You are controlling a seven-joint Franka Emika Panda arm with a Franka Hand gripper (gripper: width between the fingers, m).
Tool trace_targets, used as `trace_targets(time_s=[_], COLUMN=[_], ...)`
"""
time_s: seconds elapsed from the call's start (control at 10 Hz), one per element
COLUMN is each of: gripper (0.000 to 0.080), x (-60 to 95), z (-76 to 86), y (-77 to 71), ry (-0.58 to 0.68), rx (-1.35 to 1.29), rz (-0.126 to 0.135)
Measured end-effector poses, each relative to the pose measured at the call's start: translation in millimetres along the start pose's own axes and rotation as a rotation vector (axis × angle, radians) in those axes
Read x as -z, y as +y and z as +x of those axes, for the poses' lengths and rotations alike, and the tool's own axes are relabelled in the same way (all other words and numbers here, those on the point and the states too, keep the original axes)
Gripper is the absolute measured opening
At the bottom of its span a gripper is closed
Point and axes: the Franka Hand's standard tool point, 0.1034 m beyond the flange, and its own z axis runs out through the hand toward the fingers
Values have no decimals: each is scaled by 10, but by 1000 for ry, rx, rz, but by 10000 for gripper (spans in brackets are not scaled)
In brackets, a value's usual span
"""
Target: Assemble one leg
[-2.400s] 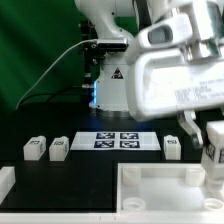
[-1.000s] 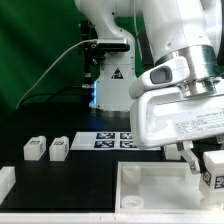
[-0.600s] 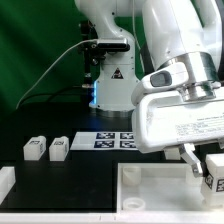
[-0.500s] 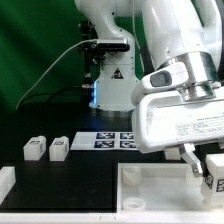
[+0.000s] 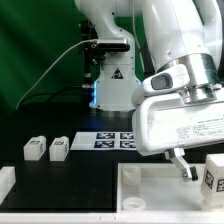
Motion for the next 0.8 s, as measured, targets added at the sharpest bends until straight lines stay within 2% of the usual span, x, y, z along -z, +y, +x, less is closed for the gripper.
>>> trace_targets(time_s=[0.2,0.7,0.8], gripper=[648,649,649], x=[-1,-3,71], z=[-2,-5,54], y=[-1,0,-1], ry=[0,-6,-52], rx=[0,-4,-25], rz=[0,2,14])
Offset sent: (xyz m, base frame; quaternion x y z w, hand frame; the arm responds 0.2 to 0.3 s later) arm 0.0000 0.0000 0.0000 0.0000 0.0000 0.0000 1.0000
